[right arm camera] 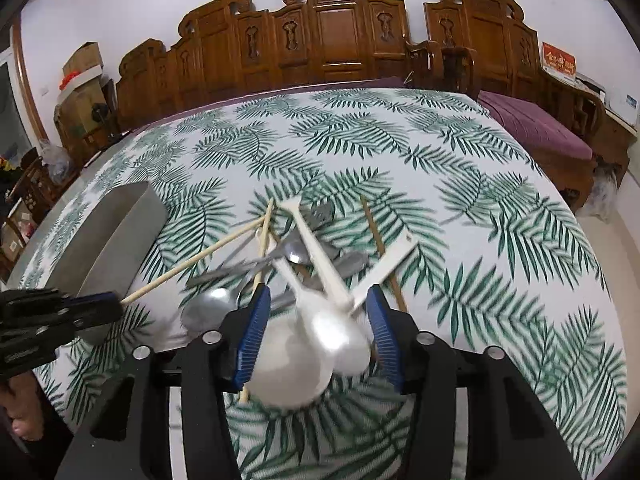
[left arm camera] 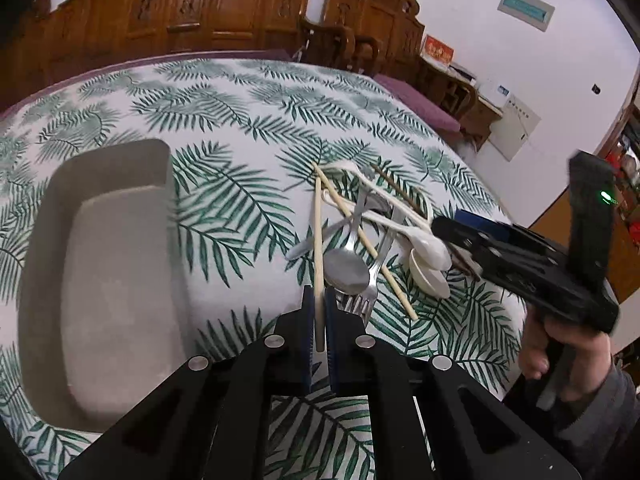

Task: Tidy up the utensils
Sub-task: 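Reach the left gripper into the utensil pile and grasp a wooden chopstick, then carry the chopstick with the left gripper into the grey tray and release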

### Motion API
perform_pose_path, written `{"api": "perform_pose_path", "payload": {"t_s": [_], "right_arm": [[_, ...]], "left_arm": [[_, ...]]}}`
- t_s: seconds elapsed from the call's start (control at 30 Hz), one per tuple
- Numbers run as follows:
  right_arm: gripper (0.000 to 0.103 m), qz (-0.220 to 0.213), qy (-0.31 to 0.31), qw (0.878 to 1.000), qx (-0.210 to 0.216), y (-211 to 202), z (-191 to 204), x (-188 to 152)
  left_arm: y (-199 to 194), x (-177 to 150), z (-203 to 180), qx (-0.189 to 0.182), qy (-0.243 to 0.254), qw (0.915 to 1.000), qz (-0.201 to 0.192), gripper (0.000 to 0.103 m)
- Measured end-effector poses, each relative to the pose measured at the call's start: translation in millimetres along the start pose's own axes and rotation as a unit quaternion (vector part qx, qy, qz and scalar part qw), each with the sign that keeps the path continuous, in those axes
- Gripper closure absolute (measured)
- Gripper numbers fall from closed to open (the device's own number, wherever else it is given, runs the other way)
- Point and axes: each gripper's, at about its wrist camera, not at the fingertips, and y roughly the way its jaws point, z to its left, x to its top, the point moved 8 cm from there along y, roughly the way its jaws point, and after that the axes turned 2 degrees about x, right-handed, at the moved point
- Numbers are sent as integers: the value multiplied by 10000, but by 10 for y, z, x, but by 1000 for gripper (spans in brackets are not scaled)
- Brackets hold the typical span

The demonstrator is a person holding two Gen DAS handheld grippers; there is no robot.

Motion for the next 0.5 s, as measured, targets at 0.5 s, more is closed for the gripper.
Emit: {"api": "perform_pose_path", "payload": {"t_s": [0.5], "right_arm": [[72, 557, -240, 9977, 316, 625, 27, 216]], "left_arm": [[-234, 131, -51, 108, 249, 9988, -416, 99]]}}
